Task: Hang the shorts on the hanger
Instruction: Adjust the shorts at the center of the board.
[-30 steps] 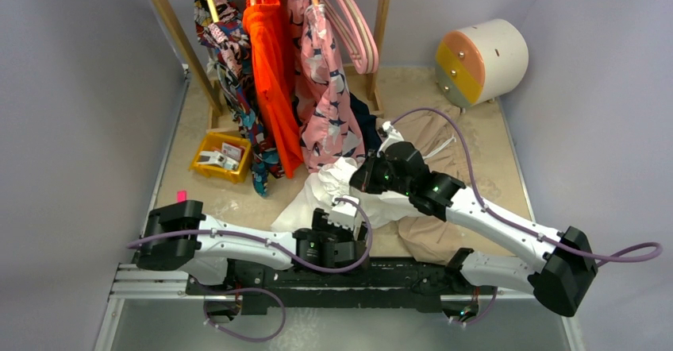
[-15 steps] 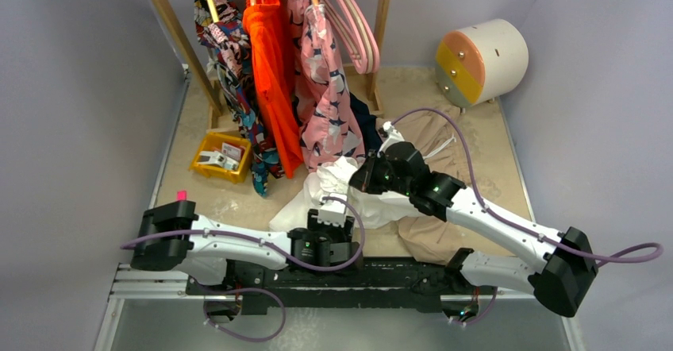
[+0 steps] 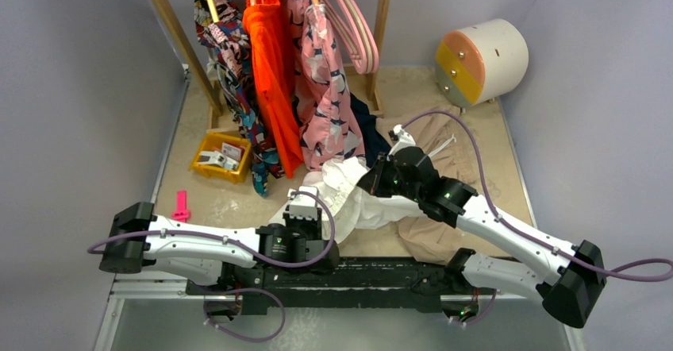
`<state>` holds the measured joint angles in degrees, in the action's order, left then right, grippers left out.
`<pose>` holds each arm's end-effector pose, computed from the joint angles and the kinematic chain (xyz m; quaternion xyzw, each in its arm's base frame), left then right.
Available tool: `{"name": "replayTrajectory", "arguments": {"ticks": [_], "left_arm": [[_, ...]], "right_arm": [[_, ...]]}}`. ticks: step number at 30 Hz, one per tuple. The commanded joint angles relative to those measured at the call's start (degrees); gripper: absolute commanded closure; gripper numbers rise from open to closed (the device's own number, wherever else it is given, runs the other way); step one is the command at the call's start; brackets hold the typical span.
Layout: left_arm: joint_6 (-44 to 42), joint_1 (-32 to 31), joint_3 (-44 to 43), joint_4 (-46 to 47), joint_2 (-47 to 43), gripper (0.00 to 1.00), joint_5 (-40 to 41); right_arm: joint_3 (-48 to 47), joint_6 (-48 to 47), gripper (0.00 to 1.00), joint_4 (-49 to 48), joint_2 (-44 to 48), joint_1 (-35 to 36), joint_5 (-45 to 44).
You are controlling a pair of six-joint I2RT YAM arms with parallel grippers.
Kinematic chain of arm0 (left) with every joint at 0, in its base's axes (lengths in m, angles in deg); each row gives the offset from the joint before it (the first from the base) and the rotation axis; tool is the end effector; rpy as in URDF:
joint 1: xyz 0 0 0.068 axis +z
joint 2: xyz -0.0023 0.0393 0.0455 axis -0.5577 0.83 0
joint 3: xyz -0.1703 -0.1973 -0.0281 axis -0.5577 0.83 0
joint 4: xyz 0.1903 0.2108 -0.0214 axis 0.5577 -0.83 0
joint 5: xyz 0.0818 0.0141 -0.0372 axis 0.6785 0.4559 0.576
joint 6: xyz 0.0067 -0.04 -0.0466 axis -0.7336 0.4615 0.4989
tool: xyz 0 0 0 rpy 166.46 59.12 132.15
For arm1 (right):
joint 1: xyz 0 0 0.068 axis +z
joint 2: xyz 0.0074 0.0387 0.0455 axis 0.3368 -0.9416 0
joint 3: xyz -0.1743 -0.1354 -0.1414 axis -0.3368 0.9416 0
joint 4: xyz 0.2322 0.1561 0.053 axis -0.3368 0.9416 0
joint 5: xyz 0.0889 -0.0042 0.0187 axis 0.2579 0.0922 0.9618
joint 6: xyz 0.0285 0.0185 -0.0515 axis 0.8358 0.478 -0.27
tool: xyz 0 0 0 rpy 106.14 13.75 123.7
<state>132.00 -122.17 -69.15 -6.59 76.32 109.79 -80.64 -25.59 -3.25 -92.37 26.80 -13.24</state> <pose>0.0465 -0.2388 0.2032 0.0059 0.8665 -0.0955 0.4899 0.1904 0.1964 0.2760 0.0232 0.8399 0.3779 0.3888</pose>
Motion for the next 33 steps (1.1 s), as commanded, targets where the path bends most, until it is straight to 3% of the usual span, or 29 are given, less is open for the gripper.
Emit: {"name": "replayTrajectory", "arguments": {"ticks": [1, 12, 19, 24, 33], "left_arm": [[-1.3, -0.32, 1.77, 3.49, -1.96, 0.63, 0.04], [-13.21, -0.32, 2.7, 17.07, -5.01, 0.52, -5.36], [-17.89, -0.32, 0.22, 21.45, -1.86, 0.33, -9.5], [-17.7, -0.96, -2.96, 19.79, 2.33, 0.21, -9.72], [-14.35, -1.91, -5.27, 14.49, 10.99, 0.18, -9.46]], "right_arm": [[0.28, -0.85, 1.0, -0.52, 1.09, 0.02, -1.15], [0.98, -1.24, 1.0, -2.47, -0.07, -0.03, 0.3], [1.34, -1.03, 1.0, -3.16, -1.02, -0.04, 0.72], [1.15, -1.06, 1.0, -3.33, -1.32, -0.01, 0.37], [1.14, -1.06, 1.0, -3.27, -1.46, 0.01, 0.43]]}}
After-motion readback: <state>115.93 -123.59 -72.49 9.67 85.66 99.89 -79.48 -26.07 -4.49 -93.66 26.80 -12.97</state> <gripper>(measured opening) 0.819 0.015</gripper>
